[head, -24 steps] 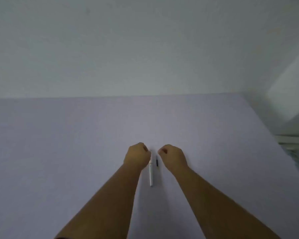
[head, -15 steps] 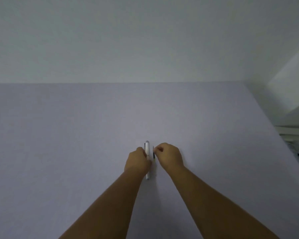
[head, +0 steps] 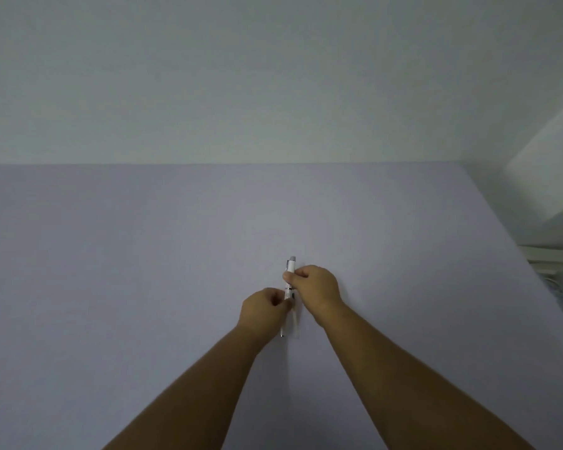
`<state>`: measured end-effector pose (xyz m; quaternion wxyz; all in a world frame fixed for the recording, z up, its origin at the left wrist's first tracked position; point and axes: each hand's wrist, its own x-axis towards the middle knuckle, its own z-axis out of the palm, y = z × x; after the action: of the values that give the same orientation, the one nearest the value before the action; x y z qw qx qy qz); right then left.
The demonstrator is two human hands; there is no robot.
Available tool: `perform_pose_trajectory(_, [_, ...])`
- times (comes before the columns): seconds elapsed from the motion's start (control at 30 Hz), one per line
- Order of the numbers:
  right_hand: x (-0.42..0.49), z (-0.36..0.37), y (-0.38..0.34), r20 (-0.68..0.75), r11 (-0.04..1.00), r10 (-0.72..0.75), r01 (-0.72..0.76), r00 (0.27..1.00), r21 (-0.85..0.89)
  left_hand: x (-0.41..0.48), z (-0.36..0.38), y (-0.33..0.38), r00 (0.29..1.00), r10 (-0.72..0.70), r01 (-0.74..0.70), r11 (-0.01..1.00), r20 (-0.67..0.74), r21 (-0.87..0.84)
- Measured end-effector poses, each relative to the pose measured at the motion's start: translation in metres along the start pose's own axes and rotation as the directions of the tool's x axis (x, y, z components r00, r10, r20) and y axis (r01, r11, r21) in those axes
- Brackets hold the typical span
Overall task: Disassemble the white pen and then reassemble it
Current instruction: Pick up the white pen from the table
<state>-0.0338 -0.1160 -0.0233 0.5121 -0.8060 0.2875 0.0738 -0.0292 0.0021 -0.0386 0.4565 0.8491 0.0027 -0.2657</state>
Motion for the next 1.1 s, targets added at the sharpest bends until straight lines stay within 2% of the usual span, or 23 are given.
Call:
perform_pose_trajectory(0.1, [0.007,-0.009,-0.002,-0.116,0.993,0.064,-0.051,0.991,0.109,0.0,-0.003,-0.002,0.995,-0.043,0.044,0.999,0.092,-0.004])
perform_pose_trajectory(0.17, [0.014,-0.02,-0.002,-0.137,0.994,0.08,-0.068,0.987,0.09,-0.001,-0.004,-0.007,0.994,-0.069,0.073,0.997,0.09,-0.033])
perform_pose_trajectory(0.23, [0.018,-0.029,0.002,-0.047,0.992,0.04,-0.046,0.998,-0.116,0.0,-0.007,-0.013,0.995,-0.089,0.093,0.992,0.045,-0.089])
perform_pose_trajectory(0.3, [0.015,-0.029,0.009,0.032,0.939,0.046,-0.032,0.998,-0.343,0.002,-0.01,-0.017,0.994,-0.105,0.106,0.986,0.014,-0.125])
perform_pose_trajectory(0.37, [0.01,-0.024,0.019,0.056,0.907,0.061,-0.032,0.997,-0.421,0.004,-0.012,-0.017,0.993,-0.115,0.114,0.982,0.002,-0.153])
perform_pose_trajectory(0.7, [0.001,-0.01,0.034,-0.046,0.944,0.092,-0.101,0.995,-0.314,0.001,-0.008,-0.006,0.991,-0.134,0.129,0.955,-0.001,-0.267])
perform_pose_trajectory(1.0, [0.0,-0.01,0.045,-0.093,0.955,0.093,-0.115,0.991,-0.272,-0.008,-0.007,-0.004,0.991,-0.131,0.128,0.951,0.01,-0.281])
perform_pose_trajectory(1.1, [-0.001,-0.015,0.038,-0.154,0.982,0.056,-0.082,0.986,-0.171,-0.01,-0.007,-0.002,0.993,-0.118,0.115,0.962,0.002,-0.249])
